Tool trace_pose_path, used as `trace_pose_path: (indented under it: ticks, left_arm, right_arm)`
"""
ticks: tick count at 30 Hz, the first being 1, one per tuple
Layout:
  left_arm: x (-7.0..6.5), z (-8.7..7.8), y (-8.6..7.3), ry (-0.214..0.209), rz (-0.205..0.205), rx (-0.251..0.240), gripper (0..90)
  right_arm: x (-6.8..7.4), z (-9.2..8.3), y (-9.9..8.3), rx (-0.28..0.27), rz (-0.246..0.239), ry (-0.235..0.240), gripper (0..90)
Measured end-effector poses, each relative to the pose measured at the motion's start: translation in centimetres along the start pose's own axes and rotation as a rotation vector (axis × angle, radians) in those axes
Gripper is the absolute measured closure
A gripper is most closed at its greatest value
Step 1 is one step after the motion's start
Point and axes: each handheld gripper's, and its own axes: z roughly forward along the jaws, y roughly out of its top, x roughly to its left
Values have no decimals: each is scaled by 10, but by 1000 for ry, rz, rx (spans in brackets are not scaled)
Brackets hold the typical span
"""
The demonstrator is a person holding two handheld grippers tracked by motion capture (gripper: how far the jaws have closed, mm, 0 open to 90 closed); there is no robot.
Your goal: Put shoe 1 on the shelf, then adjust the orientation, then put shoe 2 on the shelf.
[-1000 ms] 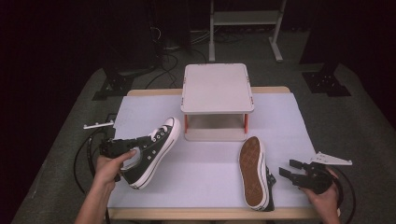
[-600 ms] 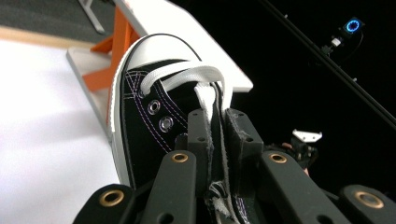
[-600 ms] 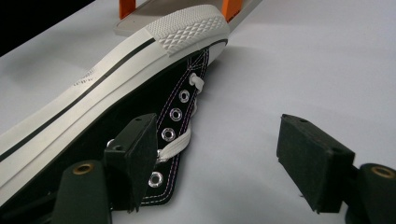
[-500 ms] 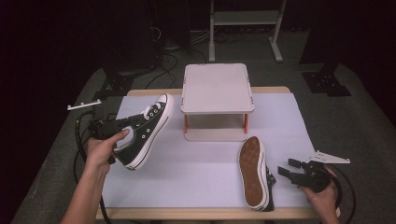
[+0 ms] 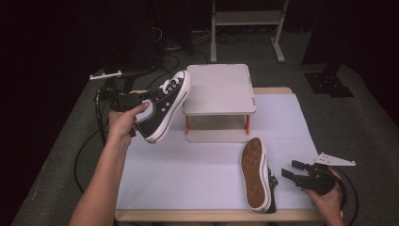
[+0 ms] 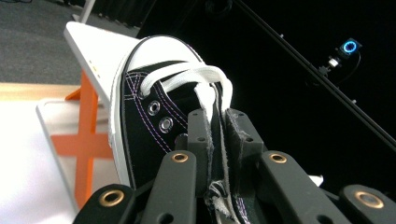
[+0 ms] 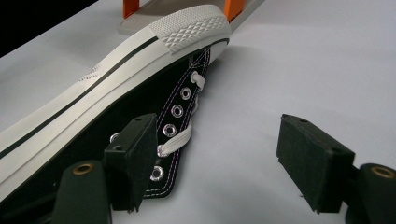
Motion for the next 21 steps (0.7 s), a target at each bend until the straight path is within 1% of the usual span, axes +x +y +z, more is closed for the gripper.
trace_pose_path:
  ticks: [1,5,8,9,10,11,13,14,15,16,18,21]
  left_arm:
    - [-1,4,3,7,6,1,810]
    - [-5,19,16,38,6,-5,810]
    - [-6,33,24,56,-12,-8,810]
    - [-7,38,27,60,-10,-11,810]
    - [-7,38,27,60,-10,-11,810]
    - [-8,48,32,75,-14,-14,810]
    - [-8,57,36,86,-20,-18,810]
    - [-8,57,36,86,-20,-18,810]
    - [-8,64,39,93,-14,-13,810]
    - [-8,73,41,100,-20,-12,810]
    - [-7,82,43,109,-24,-11,810]
    - [-7,97,46,133,-13,4,811]
  right_arm:
    - [0,0,0,1,1,2,285]
    - [1,-2,-1,-3,-6,6,285]
    - [1,-3,-1,-10,-4,7,285]
    - [1,-4,-1,-8,5,8,285]
    - [1,-4,-1,-8,5,8,285]
    - [2,-4,-1,-9,8,11,285]
    - [2,-4,-1,-9,8,12,285]
    - [2,-4,-1,-9,8,12,285]
    - [2,-4,-1,-8,7,11,285]
    - [1,-4,-2,-6,3,12,285]
    - [1,-4,-2,-7,10,13,285]
    - [-1,-5,-3,-13,9,15,285]
